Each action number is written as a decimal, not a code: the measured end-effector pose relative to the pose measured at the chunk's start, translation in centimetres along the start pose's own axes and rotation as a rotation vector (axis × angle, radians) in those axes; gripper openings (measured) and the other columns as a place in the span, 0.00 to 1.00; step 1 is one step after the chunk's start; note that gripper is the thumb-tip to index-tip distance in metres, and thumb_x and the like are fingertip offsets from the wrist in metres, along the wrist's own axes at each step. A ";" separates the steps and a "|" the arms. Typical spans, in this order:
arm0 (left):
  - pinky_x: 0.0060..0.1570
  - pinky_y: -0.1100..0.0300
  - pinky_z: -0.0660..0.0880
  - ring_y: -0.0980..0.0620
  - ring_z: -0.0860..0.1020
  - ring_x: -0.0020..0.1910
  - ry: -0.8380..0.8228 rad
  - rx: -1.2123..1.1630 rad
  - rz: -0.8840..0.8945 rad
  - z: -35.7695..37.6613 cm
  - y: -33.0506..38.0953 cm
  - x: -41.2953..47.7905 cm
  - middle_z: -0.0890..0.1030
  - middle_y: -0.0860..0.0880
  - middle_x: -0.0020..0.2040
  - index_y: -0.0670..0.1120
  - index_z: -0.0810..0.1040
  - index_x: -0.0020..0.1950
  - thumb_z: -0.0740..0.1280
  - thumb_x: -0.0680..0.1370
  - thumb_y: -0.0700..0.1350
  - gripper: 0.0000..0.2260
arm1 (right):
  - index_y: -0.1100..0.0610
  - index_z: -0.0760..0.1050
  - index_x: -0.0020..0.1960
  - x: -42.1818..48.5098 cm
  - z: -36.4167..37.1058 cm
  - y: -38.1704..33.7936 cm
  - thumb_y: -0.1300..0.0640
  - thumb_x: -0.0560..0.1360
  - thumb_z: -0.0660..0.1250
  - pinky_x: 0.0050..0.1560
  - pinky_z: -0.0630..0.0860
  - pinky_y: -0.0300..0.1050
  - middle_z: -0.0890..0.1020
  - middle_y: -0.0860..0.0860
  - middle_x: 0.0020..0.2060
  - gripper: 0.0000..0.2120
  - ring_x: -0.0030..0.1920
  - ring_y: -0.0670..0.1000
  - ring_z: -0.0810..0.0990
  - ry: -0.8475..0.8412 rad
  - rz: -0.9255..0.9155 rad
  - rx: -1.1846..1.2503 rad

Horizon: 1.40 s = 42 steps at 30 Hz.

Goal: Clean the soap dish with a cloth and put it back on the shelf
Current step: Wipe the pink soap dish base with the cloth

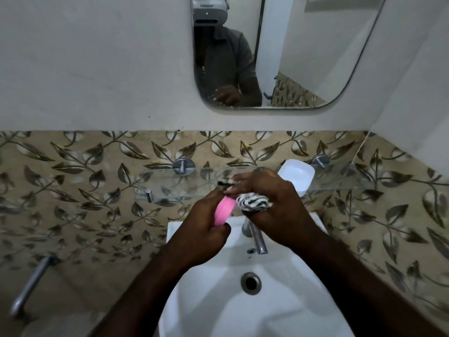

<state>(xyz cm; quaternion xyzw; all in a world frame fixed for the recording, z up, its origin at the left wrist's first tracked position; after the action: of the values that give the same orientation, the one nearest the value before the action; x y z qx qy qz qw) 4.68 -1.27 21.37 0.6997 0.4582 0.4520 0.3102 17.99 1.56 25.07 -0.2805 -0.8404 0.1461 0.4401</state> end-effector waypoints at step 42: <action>0.51 0.43 0.77 0.43 0.81 0.47 0.091 -0.200 -0.411 -0.6 -4.1 0.5 0.85 0.49 0.44 0.51 0.82 0.46 0.68 0.61 0.43 0.14 | 0.50 0.79 0.60 0.1 0.0 1.1 0.75 0.66 0.71 0.59 0.78 0.46 0.83 0.44 0.55 0.29 0.57 0.43 0.81 0.249 0.236 0.097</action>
<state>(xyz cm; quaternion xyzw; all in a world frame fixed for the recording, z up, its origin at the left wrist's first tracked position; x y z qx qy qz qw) 2.74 0.76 18.28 0.5365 0.5575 0.4536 0.4424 18.33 2.47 24.61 -0.3716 -0.7325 0.2014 0.5337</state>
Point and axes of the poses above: each hand's wrist, its own x-axis towards the middle knuckle, its own z-axis out of the palm, y = z × x, the point moved 5 cm from there along x, towards the middle knuckle
